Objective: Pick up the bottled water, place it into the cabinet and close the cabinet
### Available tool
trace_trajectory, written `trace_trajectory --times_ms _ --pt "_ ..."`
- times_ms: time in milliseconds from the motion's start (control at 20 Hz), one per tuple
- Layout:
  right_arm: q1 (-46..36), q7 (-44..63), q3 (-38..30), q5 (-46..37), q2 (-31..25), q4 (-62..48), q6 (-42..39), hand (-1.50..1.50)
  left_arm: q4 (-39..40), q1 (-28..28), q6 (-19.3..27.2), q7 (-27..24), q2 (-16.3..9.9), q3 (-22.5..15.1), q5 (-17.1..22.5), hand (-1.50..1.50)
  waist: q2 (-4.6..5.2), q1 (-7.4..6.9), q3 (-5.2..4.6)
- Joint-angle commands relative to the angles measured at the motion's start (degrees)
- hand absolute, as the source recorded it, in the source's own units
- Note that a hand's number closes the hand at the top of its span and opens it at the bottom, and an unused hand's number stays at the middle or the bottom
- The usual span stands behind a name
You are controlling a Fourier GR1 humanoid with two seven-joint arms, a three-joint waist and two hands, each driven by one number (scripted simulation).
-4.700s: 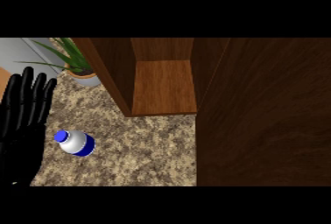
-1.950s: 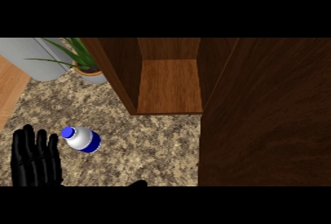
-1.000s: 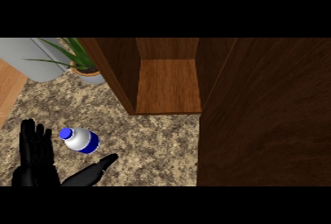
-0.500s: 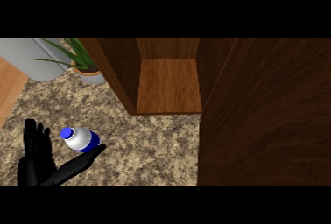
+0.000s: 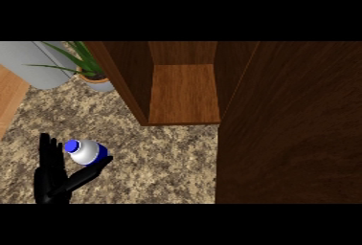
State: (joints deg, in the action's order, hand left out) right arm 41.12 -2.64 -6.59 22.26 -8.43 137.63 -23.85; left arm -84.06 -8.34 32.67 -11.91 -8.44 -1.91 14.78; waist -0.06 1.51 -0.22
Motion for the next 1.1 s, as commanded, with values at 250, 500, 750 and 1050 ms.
trace_trajectory --times_ms 250,500,750,1050 --pt "6.30 2.12 -1.56 10.83 -0.76 11.14 -1.01 -1.50 18.61 3.92 -8.79 -14.05 1.17 9.12 5.83 -1.50 0.03 0.17 -0.03" --pt "7.08 2.70 -3.49 12.32 -2.67 12.74 -0.77 -1.50 24.41 6.05 -14.22 -20.40 4.62 10.60 8.84 -1.50 0.09 -0.22 -0.05" --pt "11.04 -0.96 -2.52 11.10 -1.47 11.82 -2.95 -1.50 31.34 9.78 -22.95 -23.71 2.68 11.90 10.68 -1.50 -0.01 0.35 0.03" --pt "9.13 0.39 -3.96 12.25 -3.35 12.63 -0.27 -1.50 38.57 14.16 -26.44 -31.39 5.69 14.26 12.34 1.50 0.21 -0.08 -0.03"
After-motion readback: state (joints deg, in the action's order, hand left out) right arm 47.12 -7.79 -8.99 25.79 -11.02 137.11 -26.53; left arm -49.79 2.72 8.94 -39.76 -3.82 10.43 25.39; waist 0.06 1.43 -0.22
